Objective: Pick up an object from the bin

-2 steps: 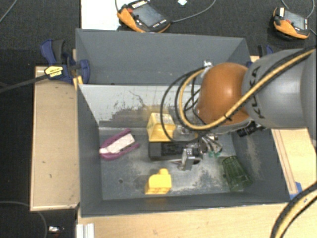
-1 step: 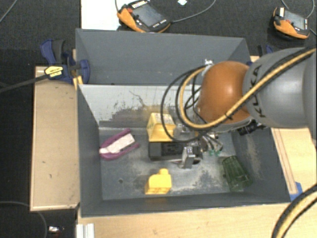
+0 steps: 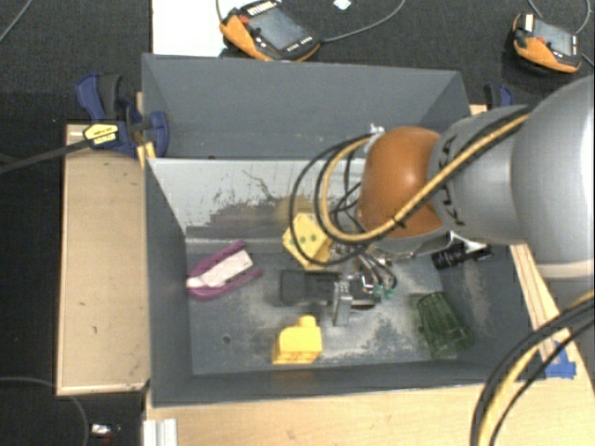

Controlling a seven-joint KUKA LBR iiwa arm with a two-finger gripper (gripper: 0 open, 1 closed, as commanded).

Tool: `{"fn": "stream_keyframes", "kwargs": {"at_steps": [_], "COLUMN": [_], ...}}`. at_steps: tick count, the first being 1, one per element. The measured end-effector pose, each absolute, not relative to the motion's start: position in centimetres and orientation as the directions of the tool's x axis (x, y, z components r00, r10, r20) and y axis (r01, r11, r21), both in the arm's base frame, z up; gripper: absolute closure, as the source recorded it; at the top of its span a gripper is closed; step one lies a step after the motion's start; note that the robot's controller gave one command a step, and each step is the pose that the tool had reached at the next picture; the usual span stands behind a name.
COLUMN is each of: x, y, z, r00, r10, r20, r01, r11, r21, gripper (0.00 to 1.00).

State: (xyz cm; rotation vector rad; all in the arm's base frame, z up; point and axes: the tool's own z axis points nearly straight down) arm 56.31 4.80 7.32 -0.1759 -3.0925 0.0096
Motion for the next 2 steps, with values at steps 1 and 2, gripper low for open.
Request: {"fn": "stream_keyframes", "kwargs": {"at_steps": [1, 2], "x": [56.2, 56.5], "y": [5.9, 8.4], "z": [10.5, 10.1], "r00": [-0.984, -0.941], "r10": [0.178, 0.336], "r20": [-0.007, 0.032], "r01": [0.178, 0.336], "r11": [0.984, 0.942], "r21": [0.003, -0.017], "gripper": [0.0, 0.0]}}
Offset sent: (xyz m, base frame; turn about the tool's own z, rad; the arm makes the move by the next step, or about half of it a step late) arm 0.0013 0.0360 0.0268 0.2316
